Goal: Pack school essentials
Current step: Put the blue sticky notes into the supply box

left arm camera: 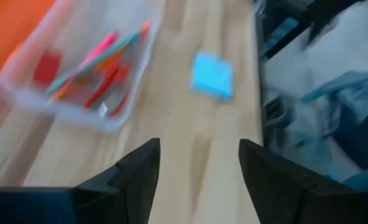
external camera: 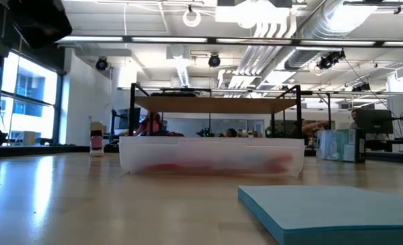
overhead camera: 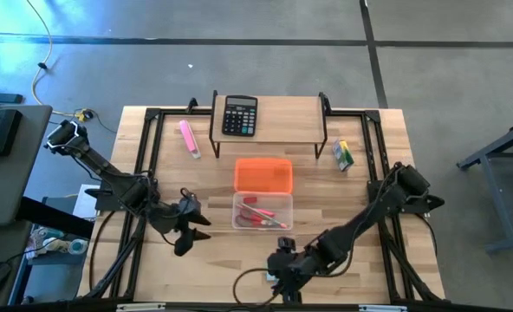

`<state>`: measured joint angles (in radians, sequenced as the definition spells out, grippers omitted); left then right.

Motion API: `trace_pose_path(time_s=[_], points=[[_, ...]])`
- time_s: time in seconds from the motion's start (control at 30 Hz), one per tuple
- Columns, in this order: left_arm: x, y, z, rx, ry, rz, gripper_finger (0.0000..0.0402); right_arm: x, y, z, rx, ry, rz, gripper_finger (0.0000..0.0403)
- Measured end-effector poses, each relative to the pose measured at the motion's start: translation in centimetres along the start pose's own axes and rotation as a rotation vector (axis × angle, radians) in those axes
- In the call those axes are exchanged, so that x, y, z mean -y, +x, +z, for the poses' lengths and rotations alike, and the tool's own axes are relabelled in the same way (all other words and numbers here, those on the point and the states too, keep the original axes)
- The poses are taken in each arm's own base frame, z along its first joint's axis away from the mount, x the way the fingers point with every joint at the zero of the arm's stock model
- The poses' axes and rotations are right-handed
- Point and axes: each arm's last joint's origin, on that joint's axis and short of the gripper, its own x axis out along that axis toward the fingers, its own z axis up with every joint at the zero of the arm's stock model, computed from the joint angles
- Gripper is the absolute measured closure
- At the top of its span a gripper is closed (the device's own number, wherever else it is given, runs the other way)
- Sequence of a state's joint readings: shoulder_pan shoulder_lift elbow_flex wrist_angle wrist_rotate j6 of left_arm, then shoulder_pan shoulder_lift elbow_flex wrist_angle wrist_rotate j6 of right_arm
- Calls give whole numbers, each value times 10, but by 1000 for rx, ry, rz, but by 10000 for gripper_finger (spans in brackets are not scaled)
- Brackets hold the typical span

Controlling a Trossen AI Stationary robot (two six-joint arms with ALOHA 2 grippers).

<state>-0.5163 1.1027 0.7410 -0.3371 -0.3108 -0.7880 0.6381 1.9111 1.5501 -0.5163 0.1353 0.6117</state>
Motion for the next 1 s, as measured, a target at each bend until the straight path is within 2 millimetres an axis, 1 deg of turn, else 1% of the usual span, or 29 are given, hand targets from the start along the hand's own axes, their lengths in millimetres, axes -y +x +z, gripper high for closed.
trace_pose_path(time_s=[0.03, 0.1, 0.17, 0.23, 0.3, 0.4, 0.6, 0.73, 0.9, 1.0], points=[[4, -1, 3, 28, 4, -22, 193, -1, 3, -4, -12, -18, -17, 141], [3, -4, 3, 50, 39, -12, 193, -1, 9, -5, -2, -28, -34, 141], [6, -5, 7, 99, 63, -19, 193, -1, 10, -10, -16, -51, -81, 141], [2, -8, 7, 99, 76, 2, 193, -1, 11, -9, 2, -61, -102, 141], [3, -8, 10, 123, 78, 1, 193, 2, 11, -12, -10, -72, -149, 141], [-2, -6, 10, 121, 107, 42, 193, 2, 11, -13, -18, -80, -150, 141], [-2, -4, 15, 139, 182, 44, 193, 2, 11, -17, -46, -81, -164, 141], [-2, -4, 16, 143, 191, 41, 193, 3, 12, -16, -39, -80, -177, 141], [-2, -4, 15, 140, 186, 37, 193, 8, 27, -24, -88, -85, -209, 141], [-3, -4, 15, 139, 186, 39, 193, 9, 32, -26, -97, -33, -219, 141]])
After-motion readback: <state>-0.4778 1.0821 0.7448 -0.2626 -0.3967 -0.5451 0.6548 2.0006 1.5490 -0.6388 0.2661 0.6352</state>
